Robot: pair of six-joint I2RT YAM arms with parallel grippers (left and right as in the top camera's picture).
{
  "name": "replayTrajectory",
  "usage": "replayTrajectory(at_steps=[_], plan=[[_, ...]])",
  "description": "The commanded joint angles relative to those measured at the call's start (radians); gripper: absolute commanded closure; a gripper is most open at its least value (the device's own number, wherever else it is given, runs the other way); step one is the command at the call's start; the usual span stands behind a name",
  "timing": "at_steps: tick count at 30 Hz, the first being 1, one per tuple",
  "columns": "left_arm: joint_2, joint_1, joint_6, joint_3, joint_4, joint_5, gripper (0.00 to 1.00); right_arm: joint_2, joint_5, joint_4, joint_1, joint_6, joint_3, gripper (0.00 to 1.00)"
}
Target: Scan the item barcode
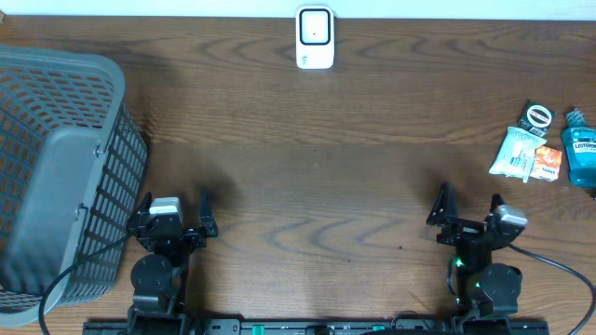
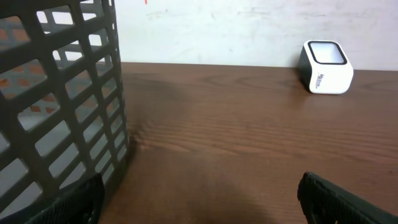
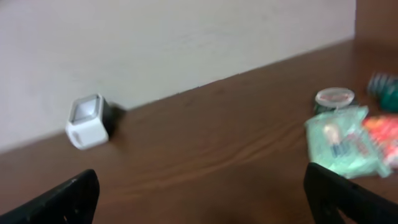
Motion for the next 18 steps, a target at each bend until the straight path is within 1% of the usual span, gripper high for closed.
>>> replayTrajectory(at_steps=[1, 7, 11, 18], plan=[[0.003, 0.006, 0.01, -0.032, -0.017, 0.002, 0.02, -0.006, -0.021, -0.003, 0.007, -0.257, -0.001, 0.01], [0.003, 0.006, 0.01, -0.032, -0.017, 0.002, 0.02, -0.006, -0.041, -0.006, 0.006, -0.278, -0.001, 0.01], [0.003, 0.006, 0.01, -0.032, -0.017, 0.002, 0.02, -0.006, -0.039, -0.007, 0.006, -0.324, -0.001, 0.01], [0.003, 0.006, 0.01, -0.032, -0.017, 0.002, 0.02, -0.006, -0.036, -0.007, 0.006, -0.323, -0.001, 0.01]])
